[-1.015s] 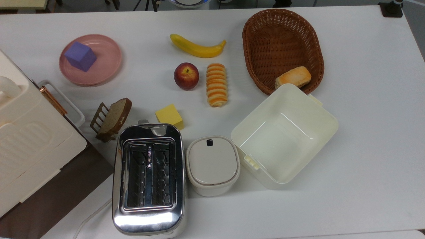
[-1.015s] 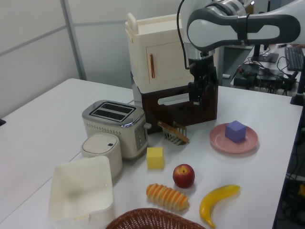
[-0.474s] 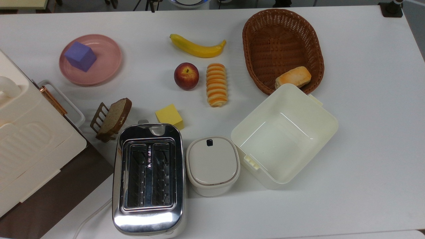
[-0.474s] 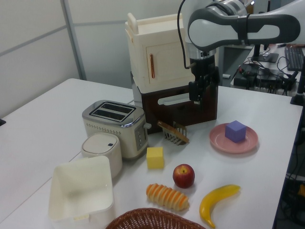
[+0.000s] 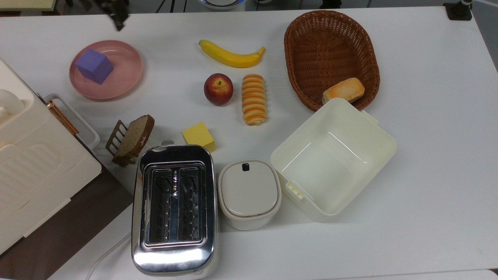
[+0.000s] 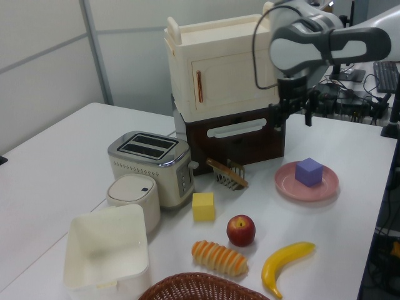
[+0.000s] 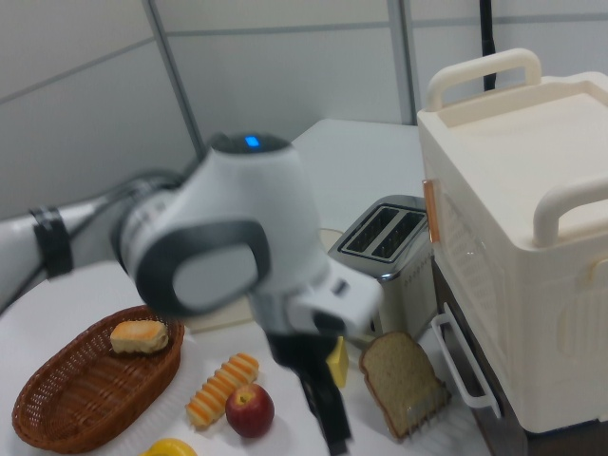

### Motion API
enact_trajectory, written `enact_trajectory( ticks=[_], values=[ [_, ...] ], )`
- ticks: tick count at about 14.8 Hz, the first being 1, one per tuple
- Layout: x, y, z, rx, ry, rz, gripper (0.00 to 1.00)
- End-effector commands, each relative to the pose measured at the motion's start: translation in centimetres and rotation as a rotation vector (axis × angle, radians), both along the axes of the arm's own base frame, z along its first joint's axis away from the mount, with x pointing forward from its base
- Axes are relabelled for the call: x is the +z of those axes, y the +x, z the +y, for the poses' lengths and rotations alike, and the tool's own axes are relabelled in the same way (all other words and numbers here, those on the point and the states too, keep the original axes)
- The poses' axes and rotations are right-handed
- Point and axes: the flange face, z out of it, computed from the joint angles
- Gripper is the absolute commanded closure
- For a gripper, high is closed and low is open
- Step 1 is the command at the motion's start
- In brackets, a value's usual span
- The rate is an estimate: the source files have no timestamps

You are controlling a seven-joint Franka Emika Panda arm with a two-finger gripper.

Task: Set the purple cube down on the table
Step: 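Move the open gripper over the purple cube on the pink plate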

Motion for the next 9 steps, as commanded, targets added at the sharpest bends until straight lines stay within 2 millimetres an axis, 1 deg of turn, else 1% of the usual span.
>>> enact_trajectory(
  ticks=[1, 2, 4, 5, 7, 8, 9],
  values=[
    [-5.2, -2.9, -4.3, 0.019, -0.082, -0.052, 0.00],
    [-6.1, -3.1, -4.9, 0.030, -0.102, -0.077, 0.00],
    [-7.4, -3.0, -5.0, 0.064, -0.120, -0.095, 0.00],
    [-7.9, -3.0, -5.1, 0.112, -0.129, -0.086, 0.00],
    [-9.1, -3.2, -5.0, 0.268, -0.119, -0.046, 0.00],
    [-9.4, -3.3, -5.1, 0.361, -0.114, -0.031, 0.00],
    [-9.7, -3.5, -5.6, 0.406, -0.103, -0.022, 0.00]
  ],
)
